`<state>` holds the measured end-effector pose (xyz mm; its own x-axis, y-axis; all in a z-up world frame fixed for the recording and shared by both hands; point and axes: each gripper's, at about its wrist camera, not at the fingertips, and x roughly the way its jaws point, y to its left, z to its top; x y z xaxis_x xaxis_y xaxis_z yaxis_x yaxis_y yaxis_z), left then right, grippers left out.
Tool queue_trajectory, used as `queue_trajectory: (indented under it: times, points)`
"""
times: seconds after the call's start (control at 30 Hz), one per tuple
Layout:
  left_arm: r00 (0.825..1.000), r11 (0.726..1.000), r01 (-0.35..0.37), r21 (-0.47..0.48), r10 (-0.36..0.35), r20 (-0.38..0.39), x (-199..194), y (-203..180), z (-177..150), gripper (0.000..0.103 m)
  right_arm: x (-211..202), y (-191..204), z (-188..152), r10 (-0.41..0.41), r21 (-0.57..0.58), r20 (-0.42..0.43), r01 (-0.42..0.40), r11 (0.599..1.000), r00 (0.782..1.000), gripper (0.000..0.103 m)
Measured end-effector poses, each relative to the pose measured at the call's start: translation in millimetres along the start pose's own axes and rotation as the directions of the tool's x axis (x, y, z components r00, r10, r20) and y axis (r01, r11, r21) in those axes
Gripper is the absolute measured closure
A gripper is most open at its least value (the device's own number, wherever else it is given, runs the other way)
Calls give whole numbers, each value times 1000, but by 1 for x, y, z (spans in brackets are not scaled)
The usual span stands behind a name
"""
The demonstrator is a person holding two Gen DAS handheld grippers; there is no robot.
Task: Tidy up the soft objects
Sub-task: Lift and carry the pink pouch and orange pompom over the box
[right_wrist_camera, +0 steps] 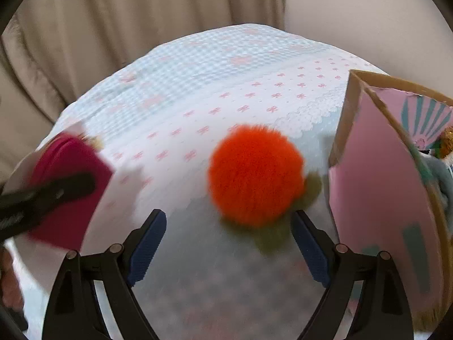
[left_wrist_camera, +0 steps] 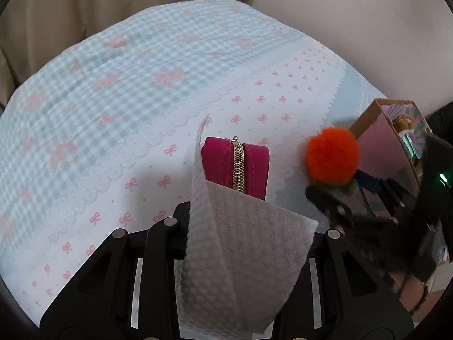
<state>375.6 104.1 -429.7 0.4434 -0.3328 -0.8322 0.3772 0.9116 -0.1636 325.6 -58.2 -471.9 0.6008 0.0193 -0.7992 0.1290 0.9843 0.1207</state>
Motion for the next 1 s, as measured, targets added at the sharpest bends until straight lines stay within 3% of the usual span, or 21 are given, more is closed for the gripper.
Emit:
queue_trajectory:
  times: [0.1,0.23,0.33,0.43,0.53,0.73,1.0]
  points:
    - [1000,1000,-1,-2,1,3,4,3,-1,76,15,-4,8,-45,7,9,45,999,999,16]
    - [1000,1000,0,-4,0,-6,10,5,-5,76,28,-8,17,-44,5,11,44,999,999,17]
    - [1000,1000,7,-18,-8,-8,11,7,-9,76,33,-8,22,-42,-9,12,42,999,999,41]
    - [1000,999,7,-32,-8,-11,9,9,-11,76,39,-7,26,-54,-29,5,54,998,999,56]
    - [1000,999,7,-46,-7,-10,2,10,-10,76,36,-7,28,-32,-40,-9,32,999,999,63]
    - [1000,999,-15,-40,15,10,-33,0,5,76,-3,0,41,13,-69,7,-12,998,1000,64]
    - [997,999,-47,-3,47,65,-116,-51,38,76,-103,-11,67,77,-24,25,-77,997,997,64]
